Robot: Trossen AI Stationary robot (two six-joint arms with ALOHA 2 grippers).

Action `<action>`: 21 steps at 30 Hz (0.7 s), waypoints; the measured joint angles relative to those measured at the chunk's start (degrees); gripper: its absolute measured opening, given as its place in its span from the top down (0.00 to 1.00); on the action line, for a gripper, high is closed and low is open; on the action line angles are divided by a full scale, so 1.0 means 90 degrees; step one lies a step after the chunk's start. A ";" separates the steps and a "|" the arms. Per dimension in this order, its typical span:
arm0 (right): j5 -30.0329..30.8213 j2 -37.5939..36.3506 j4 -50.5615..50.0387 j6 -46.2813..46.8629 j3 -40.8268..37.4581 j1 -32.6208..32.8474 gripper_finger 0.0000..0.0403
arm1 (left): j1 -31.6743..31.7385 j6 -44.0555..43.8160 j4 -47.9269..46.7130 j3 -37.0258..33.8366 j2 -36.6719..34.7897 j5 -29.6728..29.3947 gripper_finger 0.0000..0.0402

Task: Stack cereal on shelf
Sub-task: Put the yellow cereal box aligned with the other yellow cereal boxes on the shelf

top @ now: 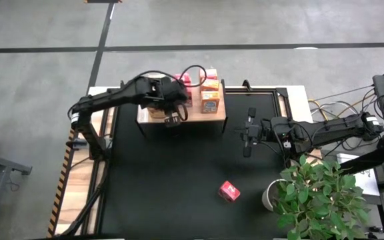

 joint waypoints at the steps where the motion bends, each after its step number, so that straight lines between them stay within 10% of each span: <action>1: 0.0000 0.0000 0.0000 0.0000 0.0000 0.0000 0.98 | -0.0059 0.0000 -0.0063 0.0183 0.0001 0.0001 0.91; 11: 0.0000 0.0000 0.0000 0.0000 0.0000 0.0000 0.98 | -0.0909 0.0293 -0.0226 0.1774 -0.0041 -0.0002 0.91; 21: 0.0000 0.0002 -0.0085 -0.0003 0.0000 0.0000 0.98 | -0.1646 -0.0413 -0.1369 0.0687 -0.0876 -0.0246 0.91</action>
